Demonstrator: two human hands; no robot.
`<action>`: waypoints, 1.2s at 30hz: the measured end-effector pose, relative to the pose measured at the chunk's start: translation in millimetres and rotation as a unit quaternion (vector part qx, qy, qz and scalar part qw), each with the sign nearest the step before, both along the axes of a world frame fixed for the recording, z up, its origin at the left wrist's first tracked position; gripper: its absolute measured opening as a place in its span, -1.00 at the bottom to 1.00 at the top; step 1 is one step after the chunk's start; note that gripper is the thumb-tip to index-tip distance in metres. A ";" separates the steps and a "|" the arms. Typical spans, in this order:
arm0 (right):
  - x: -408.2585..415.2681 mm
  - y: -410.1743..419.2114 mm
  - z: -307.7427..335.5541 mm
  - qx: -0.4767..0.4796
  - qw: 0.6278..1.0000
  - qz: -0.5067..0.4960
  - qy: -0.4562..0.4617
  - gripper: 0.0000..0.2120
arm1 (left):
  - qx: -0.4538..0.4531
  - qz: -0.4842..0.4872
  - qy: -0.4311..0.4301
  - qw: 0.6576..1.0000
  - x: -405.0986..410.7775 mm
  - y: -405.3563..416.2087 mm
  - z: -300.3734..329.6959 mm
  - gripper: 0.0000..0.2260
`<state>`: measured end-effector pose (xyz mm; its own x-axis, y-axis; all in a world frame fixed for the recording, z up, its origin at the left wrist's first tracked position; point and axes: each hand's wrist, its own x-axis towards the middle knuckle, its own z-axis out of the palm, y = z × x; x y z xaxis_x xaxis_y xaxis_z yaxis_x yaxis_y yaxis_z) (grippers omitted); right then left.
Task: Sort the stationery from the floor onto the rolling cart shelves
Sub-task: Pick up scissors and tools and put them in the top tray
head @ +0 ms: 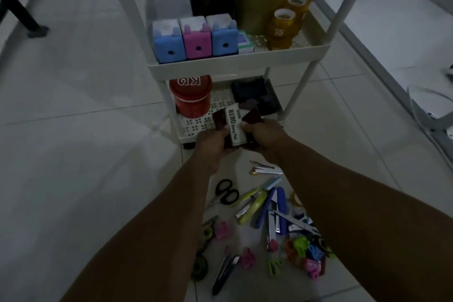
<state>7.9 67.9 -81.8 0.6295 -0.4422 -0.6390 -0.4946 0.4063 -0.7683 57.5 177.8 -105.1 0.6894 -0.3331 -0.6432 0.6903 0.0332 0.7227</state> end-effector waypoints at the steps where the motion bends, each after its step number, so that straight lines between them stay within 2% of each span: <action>1: 6.7 -3.3 -0.9 -0.001 1.000 -0.009 -0.007 -0.70 | 0.015 0.000 -0.014 1.000 6.3 -3.7 -1.7 -0.80; 5: 27.5 -19.2 -9.0 -0.031 0.999 -0.013 -0.003 -0.77 | 0.096 -0.033 -0.082 0.991 27.5 -14.1 -9.3 -0.78; 7: 36.7 -23.5 -12.7 -0.042 0.999 0.004 0.009 -0.76 | 0.116 -0.057 -0.086 0.988 37.1 -15.4 -13.3 -0.70; 9: 46.3 -25.2 -16.6 -0.041 0.999 0.017 0.005 -0.78 | 0.127 -0.059 -0.106 0.984 45.4 -14.7 -16.0 -0.71; 13: 68.2 -23.1 -27.3 -0.052 0.999 0.007 -0.008 -0.71 | 0.144 -0.043 -0.173 0.973 60.7 -13.1 -19.4 -0.77; 17: 83.7 -24.4 -39.6 -0.108 0.994 0.021 0.009 -0.59 | 0.139 -0.072 -0.176 0.972 68.8 -16.7 -24.2 -0.74; 23: 98.4 -24.7 -59.1 -0.249 0.963 0.081 0.058 -0.57 | 0.153 -0.106 -0.211 0.960 68.1 -20.9 -28.3 -0.70; 27: 103.8 -10.4 -58.1 -0.393 0.906 0.122 0.099 -0.58 | 0.154 -0.104 -0.217 0.958 64.9 -23.3 -33.0 -0.73; 30: 102.5 -10.0 -59.9 -0.449 0.874 0.154 0.108 -0.59 | 0.166 -0.108 -0.237 0.951 63.7 -21.9 -36.8 -0.71; 32: 101.0 -13.6 -60.6 -0.464 0.867 0.158 0.092 -0.56 | 0.156 -0.109 -0.232 0.954 63.2 -20.9 -38.7 -0.67; 34: 98.8 -15.6 -60.5 -0.452 0.878 0.135 0.077 -0.44 | 0.150 -0.109 -0.230 0.955 61.8 -20.9 -39.1 -0.66; 36: 94.7 -14.3 -63.0 -0.453 0.881 0.123 0.059 -0.42 | 0.150 -0.109 -0.244 0.952 61.2 -22.8 -39.9 -0.66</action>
<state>102.6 53.5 -144.8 0.7301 -0.6640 -0.1614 -0.5806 -0.4781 -0.6590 118.8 155.0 -145.0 0.8655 -0.3551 -0.3532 0.2371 -0.3308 0.9134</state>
